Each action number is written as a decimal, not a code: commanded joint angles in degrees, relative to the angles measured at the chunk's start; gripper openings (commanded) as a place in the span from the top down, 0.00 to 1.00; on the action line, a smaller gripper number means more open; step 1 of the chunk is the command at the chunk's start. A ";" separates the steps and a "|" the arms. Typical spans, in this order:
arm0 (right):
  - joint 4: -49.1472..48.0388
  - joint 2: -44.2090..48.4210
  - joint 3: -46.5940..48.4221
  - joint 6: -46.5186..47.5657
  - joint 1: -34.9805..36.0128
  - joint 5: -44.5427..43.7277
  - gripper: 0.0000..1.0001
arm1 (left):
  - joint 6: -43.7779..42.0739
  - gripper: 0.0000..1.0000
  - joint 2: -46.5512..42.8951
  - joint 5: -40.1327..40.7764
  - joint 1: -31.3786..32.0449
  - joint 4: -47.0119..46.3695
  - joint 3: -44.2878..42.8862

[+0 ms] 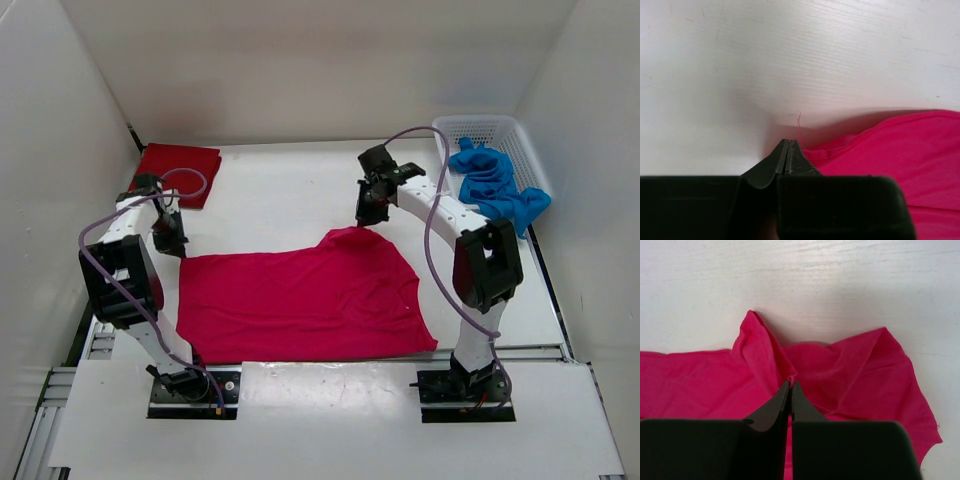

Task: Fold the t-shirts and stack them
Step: Grap the side of the flattened tshirt furthest away from the robot with both arms, then fold the other side of the tshirt into a rectangle

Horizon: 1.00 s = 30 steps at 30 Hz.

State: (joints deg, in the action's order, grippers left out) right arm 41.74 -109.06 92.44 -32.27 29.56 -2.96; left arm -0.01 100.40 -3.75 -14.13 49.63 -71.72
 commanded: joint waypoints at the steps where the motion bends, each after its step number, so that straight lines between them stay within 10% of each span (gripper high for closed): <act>1: -1.57 2.70 -2.69 0.64 0.58 0.68 1.00 | 0.01 0.90 -4.67 -2.14 0.16 2.31 -0.96; 15: 1.68 36.08 -33.18 -2.26 -0.73 -6.35 1.00 | 0.01 0.90 -17.52 9.98 1.21 1.88 13.10; 30: -2.45 38.57 -43.58 -7.10 -1.26 -2.31 1.00 | 0.01 0.90 -18.05 11.66 3.49 -0.40 17.85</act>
State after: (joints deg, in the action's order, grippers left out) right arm 41.85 -69.95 49.01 -37.23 28.56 -6.09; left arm -0.01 84.68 6.76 -11.70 51.09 -54.02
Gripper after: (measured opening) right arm 0.007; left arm 0.109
